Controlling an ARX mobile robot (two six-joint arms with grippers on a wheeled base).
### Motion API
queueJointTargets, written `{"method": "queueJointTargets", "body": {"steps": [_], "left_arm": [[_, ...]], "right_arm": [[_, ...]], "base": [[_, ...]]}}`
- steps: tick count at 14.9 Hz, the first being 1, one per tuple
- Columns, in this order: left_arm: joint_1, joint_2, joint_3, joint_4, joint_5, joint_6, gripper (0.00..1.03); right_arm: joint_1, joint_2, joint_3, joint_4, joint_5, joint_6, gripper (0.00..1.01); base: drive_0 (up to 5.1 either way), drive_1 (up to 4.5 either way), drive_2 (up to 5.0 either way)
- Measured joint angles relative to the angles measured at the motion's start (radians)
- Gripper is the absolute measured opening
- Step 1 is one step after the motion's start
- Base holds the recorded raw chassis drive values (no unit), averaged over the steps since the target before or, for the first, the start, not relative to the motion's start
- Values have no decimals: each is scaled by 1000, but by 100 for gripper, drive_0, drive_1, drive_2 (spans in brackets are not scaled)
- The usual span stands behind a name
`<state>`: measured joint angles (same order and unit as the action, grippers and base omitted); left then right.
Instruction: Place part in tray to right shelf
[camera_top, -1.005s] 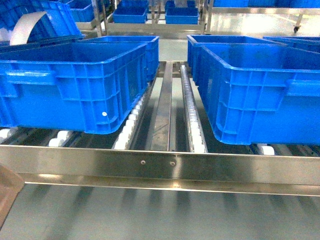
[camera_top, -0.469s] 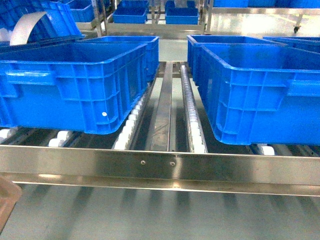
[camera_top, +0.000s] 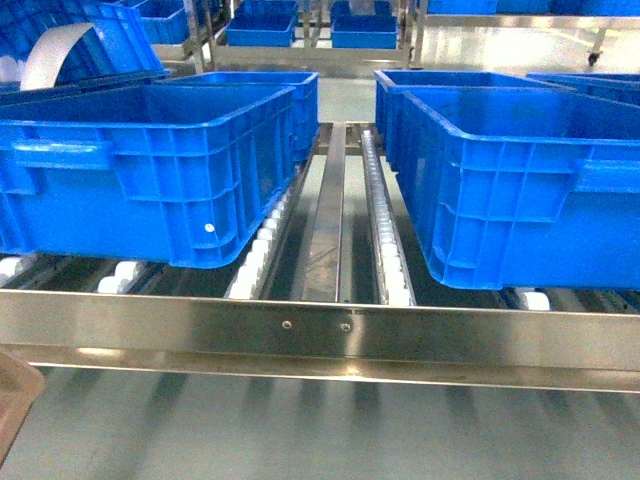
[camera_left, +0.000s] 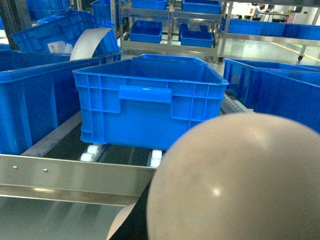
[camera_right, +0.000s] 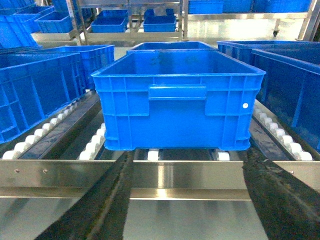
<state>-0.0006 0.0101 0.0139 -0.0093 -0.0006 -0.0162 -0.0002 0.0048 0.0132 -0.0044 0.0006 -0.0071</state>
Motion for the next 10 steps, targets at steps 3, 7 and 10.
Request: {"method": "queueJointTargets", "body": {"steps": [3,7,10], "left_arm": [[0,0,0,0,0,0,14],[0,0,0,0,0,0,14],[0,0,0,0,0,0,14]], "right_arm": [[0,0,0,0,0,0,99],[0,0,0,0,0,0,98],[0,0,0,0,0,0,98]], "base": [[0,0,0],[0,0,0],[0,0,0]]}}
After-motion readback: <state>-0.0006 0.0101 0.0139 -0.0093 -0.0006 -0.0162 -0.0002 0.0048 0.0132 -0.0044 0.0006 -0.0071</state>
